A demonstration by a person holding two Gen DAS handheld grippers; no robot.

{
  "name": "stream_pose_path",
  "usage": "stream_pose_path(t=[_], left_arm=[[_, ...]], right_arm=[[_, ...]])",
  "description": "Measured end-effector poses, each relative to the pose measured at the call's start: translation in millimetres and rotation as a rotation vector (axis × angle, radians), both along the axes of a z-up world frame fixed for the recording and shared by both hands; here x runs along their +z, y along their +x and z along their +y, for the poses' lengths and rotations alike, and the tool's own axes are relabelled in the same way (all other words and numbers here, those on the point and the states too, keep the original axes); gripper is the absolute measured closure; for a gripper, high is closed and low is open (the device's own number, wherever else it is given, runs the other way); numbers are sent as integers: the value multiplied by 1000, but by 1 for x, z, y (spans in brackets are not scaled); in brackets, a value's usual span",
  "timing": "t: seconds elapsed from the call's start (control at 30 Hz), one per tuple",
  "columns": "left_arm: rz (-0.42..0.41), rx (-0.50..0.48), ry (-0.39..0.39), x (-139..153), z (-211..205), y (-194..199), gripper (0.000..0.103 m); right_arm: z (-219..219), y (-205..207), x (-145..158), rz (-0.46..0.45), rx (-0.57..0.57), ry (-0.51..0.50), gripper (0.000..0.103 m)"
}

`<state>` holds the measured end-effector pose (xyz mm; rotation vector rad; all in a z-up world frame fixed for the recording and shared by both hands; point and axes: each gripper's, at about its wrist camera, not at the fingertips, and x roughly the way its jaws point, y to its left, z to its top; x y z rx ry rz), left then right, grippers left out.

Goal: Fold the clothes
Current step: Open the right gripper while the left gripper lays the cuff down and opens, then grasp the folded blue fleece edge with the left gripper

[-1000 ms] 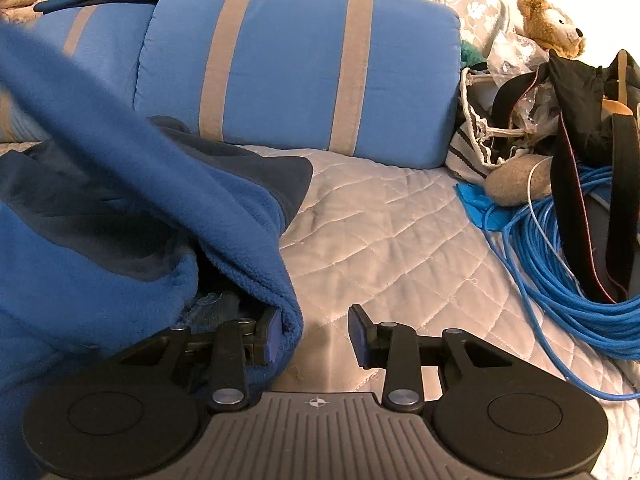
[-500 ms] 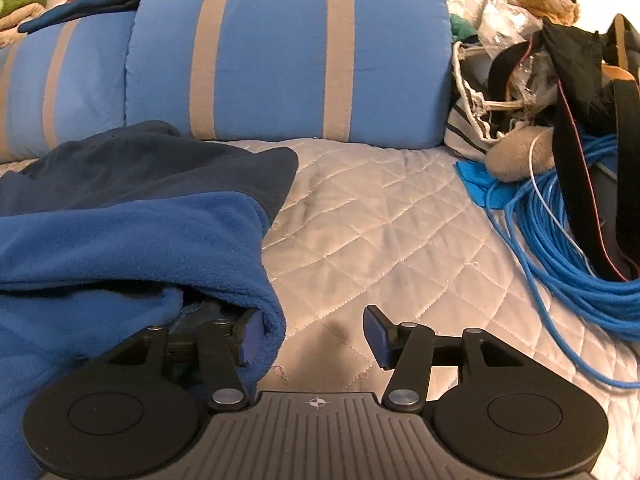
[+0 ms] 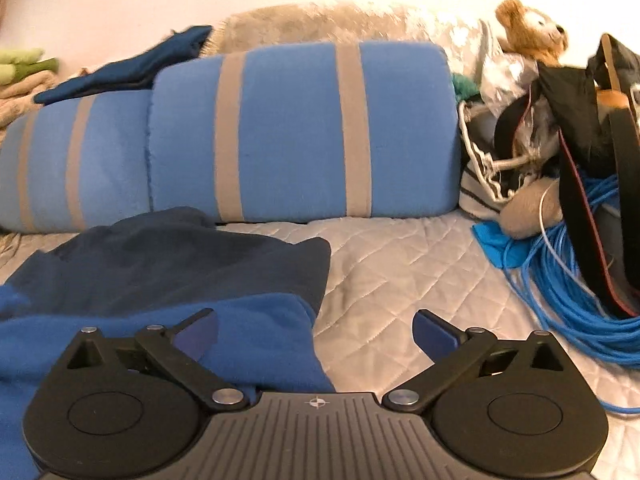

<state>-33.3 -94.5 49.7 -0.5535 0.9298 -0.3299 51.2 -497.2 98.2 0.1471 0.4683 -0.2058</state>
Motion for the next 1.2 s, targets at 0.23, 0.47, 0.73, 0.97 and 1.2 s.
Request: stream_pose_path(t=[0.23,0.47,0.73,0.97,1.2], left_arm=[[-49,103,-111,12,21,-34,35],[-193,92,-23,40,40,-83,31],[-174,-34,-125,22,66,-139,31],[-60,-64,-291,-20,84,-190,31],[2,-62,-465,-59,79,-214,32]], right_arm=[[18,21,-37,129,-43,-218,0],[18,-11,-5,36,-71,-241,0],[13,-62,33,-54,-55,-242,0],[6,-99,52,-94,-54,-258,0],[-4,-118,53,-86,-85,-266,0]])
